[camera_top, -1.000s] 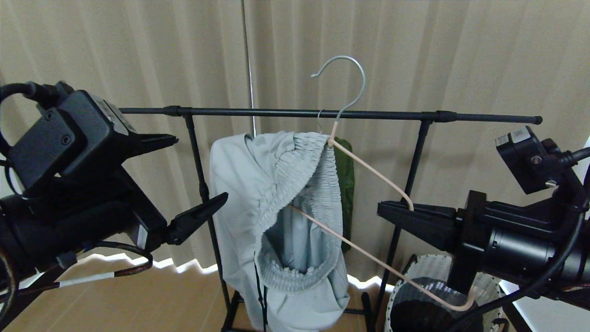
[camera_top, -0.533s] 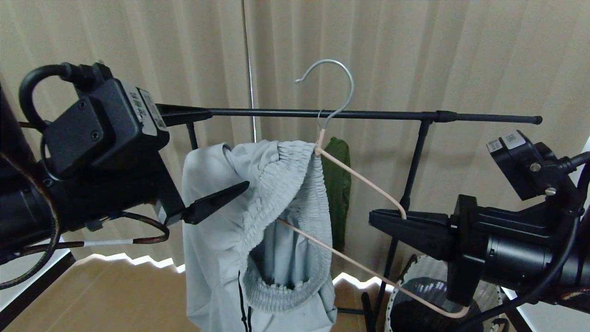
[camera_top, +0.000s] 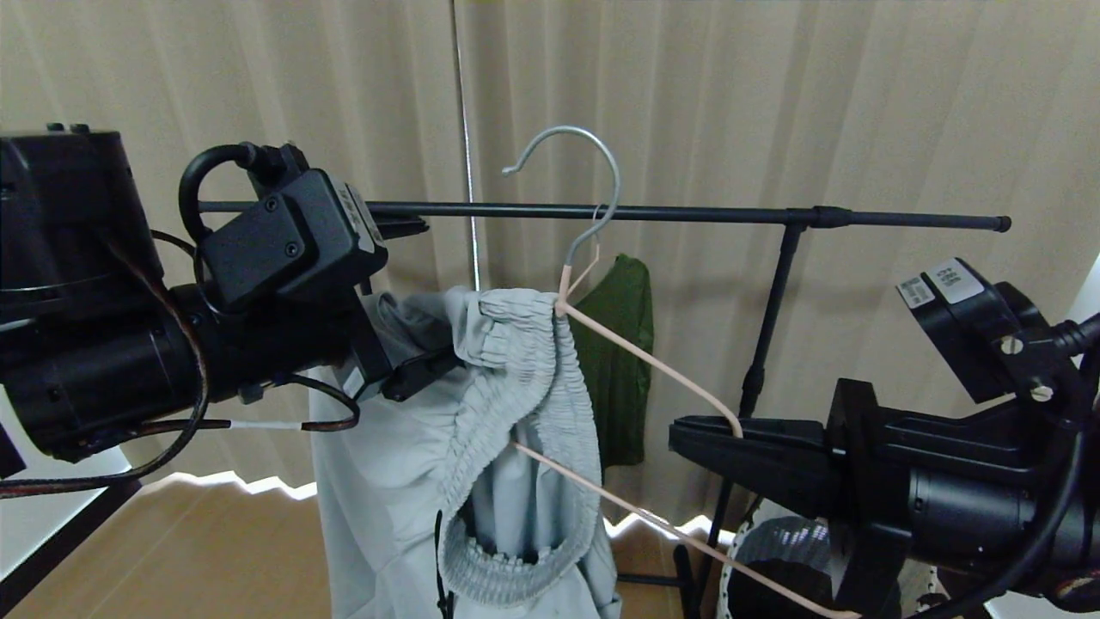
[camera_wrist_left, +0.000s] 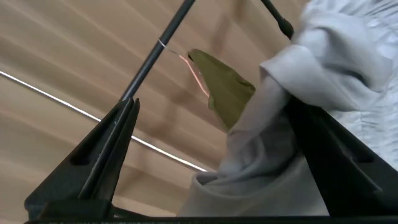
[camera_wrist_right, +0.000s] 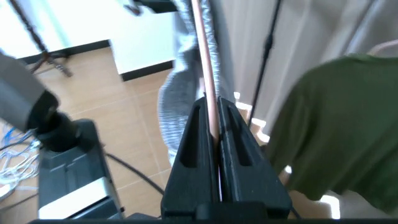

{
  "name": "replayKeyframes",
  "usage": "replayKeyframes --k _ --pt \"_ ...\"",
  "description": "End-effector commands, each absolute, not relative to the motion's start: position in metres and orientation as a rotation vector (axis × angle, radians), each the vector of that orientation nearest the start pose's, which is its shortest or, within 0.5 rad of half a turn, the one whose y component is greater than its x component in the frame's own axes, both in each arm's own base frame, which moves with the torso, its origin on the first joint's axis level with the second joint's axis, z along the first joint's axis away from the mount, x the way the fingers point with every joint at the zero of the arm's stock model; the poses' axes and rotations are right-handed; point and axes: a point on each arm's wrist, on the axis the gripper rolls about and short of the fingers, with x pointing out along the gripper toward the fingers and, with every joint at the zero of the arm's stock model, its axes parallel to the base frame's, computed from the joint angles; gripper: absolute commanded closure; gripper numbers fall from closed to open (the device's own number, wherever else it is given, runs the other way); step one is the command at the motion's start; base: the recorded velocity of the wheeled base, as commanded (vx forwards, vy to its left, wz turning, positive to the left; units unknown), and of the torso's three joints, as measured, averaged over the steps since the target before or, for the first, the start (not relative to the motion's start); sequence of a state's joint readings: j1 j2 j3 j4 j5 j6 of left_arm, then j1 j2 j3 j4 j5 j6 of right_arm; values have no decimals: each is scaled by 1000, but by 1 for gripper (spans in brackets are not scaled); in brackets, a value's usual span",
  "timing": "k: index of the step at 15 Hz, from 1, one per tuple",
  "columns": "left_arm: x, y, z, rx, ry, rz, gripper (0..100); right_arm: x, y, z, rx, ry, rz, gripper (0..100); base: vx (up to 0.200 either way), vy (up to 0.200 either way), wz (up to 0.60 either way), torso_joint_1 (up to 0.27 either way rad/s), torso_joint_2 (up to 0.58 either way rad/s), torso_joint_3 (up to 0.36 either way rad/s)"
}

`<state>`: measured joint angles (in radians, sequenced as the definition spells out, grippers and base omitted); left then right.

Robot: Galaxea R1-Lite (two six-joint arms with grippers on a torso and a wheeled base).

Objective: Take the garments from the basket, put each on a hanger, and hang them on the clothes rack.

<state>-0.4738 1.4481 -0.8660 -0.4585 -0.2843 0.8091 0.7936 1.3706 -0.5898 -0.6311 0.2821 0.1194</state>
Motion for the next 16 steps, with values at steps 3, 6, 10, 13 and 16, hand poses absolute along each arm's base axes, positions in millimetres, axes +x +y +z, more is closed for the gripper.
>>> replayKeyframes --k 3,6,10,13,16 --pt "223 -121 250 780 -176 -767 100 148 161 209 67 215 1075 100 0 0 0 0 0 0" --pt "223 -121 249 781 -174 -766 100 147 160 211 69 206 1076 100 0 0 0 0 0 0" --pt "222 -119 243 777 -191 -752 100 147 159 210 66 211 1069 100 0 0 0 0 0 0" --pt "224 -112 240 776 -205 -708 100 149 159 209 59 214 1054 0 0 0 0 0 0 0" --pt "228 -100 236 796 -110 -531 100 176 148 198 -138 145 907 0 0 0 0 0 0 0"
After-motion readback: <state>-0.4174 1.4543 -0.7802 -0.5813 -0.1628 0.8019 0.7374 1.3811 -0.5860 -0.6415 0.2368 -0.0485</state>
